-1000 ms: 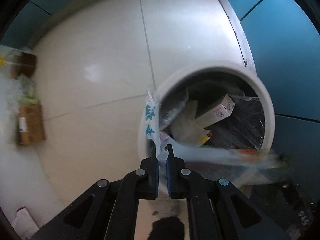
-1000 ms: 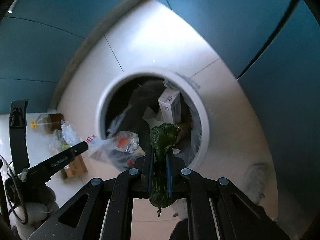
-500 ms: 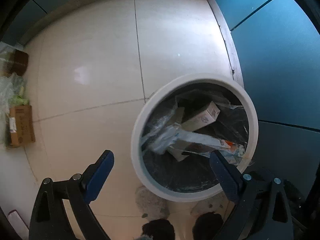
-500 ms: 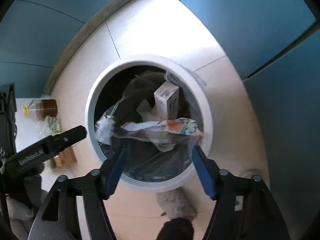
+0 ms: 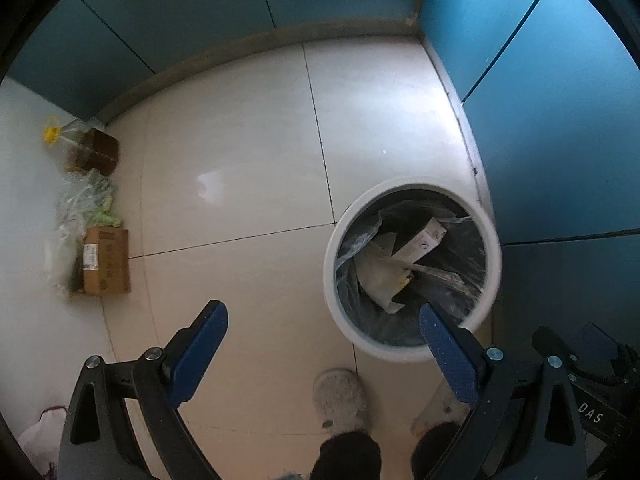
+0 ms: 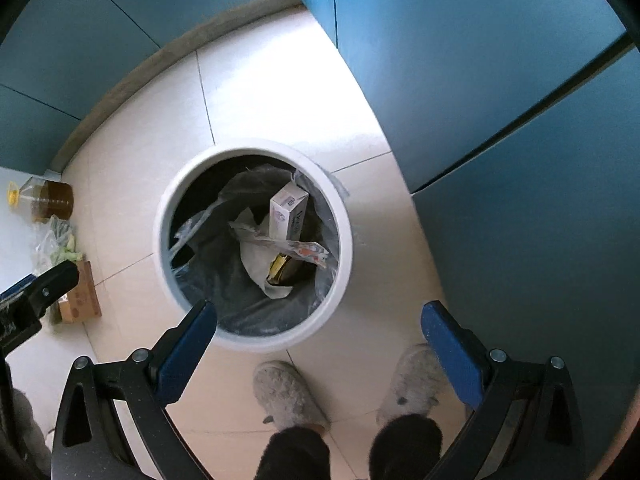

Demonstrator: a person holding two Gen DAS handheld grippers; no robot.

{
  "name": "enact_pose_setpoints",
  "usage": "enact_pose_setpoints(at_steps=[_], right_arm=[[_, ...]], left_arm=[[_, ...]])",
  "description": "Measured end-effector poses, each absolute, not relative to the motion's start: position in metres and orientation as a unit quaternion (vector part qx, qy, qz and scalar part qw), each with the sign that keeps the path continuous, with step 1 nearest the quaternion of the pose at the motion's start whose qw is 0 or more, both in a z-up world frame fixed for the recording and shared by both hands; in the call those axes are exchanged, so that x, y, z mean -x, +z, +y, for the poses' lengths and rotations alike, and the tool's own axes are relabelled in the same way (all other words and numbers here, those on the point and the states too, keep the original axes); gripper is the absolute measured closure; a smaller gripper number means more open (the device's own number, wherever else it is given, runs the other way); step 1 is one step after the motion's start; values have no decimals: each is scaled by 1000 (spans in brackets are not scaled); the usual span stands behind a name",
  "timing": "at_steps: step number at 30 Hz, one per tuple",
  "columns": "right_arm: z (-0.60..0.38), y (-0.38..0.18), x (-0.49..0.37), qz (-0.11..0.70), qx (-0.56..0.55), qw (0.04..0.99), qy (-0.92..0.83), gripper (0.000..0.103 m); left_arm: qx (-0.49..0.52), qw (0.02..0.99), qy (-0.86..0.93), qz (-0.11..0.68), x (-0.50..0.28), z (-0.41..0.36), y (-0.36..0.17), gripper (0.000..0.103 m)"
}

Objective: Collect trash
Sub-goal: 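Withdraw both tools from the bin back toward the table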

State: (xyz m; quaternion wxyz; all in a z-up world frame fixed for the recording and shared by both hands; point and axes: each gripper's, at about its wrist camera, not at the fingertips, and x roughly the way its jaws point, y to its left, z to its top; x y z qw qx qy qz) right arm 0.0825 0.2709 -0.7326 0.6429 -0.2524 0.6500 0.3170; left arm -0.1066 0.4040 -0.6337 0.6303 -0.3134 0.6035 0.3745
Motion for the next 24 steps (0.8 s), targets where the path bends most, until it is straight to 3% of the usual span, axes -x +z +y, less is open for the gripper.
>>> enact_pose_setpoints(at_steps=[14, 24], right_arm=[[245, -492, -52, 603, 265, 655, 370, 0], [208, -338, -52, 594, 203, 654, 422, 0]], left_arm=[[307, 639, 410, 575, 137, 354, -427, 5], [281, 665, 417, 552, 127, 318, -302, 5]])
